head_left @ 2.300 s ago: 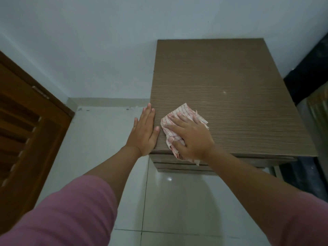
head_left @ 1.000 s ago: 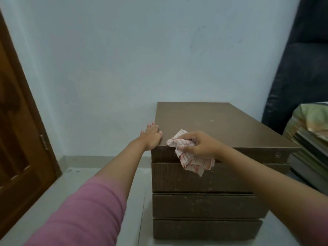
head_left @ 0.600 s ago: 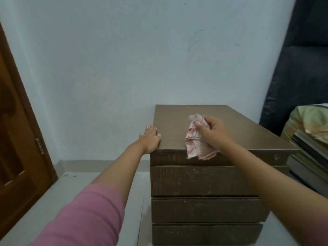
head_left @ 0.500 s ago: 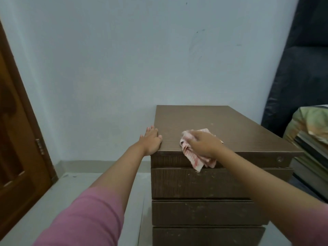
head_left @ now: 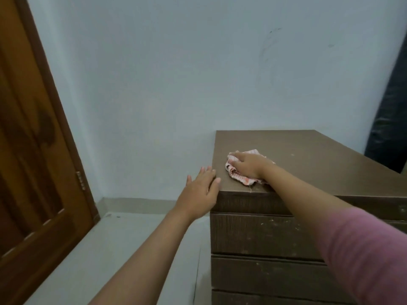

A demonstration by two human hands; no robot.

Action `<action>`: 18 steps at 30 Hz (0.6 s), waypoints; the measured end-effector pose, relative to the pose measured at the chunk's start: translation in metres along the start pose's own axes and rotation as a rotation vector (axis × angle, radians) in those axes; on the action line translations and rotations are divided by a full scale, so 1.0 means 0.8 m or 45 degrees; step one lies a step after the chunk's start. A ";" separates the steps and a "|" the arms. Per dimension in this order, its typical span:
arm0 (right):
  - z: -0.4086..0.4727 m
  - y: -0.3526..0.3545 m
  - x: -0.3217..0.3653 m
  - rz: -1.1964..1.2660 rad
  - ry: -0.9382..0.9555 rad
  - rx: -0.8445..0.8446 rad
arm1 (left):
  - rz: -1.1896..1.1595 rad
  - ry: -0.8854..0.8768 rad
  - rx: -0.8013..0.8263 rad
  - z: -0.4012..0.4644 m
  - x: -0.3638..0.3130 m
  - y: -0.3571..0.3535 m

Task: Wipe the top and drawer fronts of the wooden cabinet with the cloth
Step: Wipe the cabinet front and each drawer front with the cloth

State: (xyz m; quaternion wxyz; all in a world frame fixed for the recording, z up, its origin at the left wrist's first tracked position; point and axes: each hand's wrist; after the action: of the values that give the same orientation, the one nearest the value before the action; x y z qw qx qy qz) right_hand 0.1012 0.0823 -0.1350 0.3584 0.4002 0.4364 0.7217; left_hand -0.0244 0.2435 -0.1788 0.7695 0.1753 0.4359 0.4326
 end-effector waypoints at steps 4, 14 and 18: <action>0.014 -0.006 0.005 0.059 0.060 0.013 | -0.060 -0.046 -0.092 -0.006 0.008 0.012; -0.014 -0.003 0.024 0.332 0.182 0.042 | -0.225 0.049 -0.461 -0.020 0.007 0.009; -0.027 -0.001 0.030 0.381 0.208 0.019 | -0.216 0.074 -0.426 -0.020 0.006 0.014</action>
State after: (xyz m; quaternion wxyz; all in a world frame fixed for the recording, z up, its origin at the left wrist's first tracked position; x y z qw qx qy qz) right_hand 0.0718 0.0964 -0.1360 0.2073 0.4033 0.4051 0.7939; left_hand -0.0418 0.2524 -0.1828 0.8088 -0.0051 0.3930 0.4375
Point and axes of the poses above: each hand's wrist, its own z-axis towards the middle knuckle, its own y-axis out of the back of the hand, x = y × z, and after that the axes turned 15 degrees about -x, right-handed
